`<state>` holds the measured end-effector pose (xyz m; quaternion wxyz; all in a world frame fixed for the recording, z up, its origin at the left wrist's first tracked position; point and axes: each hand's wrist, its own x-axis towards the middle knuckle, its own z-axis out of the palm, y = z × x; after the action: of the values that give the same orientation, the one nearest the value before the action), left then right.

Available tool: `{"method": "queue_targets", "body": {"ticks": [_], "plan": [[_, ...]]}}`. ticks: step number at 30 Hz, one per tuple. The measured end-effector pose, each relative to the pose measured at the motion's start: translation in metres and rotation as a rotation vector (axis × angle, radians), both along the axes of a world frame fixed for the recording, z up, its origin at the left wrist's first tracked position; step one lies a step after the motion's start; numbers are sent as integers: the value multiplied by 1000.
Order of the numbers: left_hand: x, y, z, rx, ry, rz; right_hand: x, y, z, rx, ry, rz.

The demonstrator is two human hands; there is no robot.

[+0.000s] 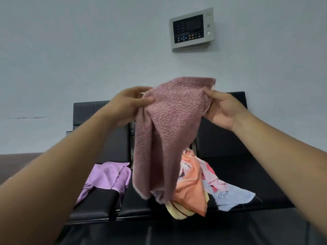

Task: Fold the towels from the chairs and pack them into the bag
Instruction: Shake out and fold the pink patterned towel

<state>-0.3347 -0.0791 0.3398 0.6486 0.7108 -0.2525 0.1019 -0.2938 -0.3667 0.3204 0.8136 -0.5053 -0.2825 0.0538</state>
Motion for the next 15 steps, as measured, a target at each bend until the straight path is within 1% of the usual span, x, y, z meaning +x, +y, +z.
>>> {"method": "queue_targets", "body": {"ticks": [1,2,3,4,5,6,9,12,14,15], "plan": [[0,4,3,254,-41,76,1,1,0,-71,3,-64],[0,9,4,545,-84,193,3,3,-2,-160,13,-146],[2,14,2,788,-109,310,5,3,-5,-248,24,-226],[5,18,-3,942,-110,390,7,4,-9,-326,31,-284],[7,21,-9,996,-94,418,9,4,-14,-393,29,-314],[9,22,-16,991,-85,423,10,4,-19,-446,24,-320],[14,22,-36,916,-99,446,10,8,-32,-535,30,-288],[19,15,-45,949,-145,474,10,24,-43,-562,29,-239],[22,10,-48,976,-163,472,14,38,-47,-547,-7,-285],[24,11,-49,977,-152,482,16,41,-47,-548,-37,-348]]}}
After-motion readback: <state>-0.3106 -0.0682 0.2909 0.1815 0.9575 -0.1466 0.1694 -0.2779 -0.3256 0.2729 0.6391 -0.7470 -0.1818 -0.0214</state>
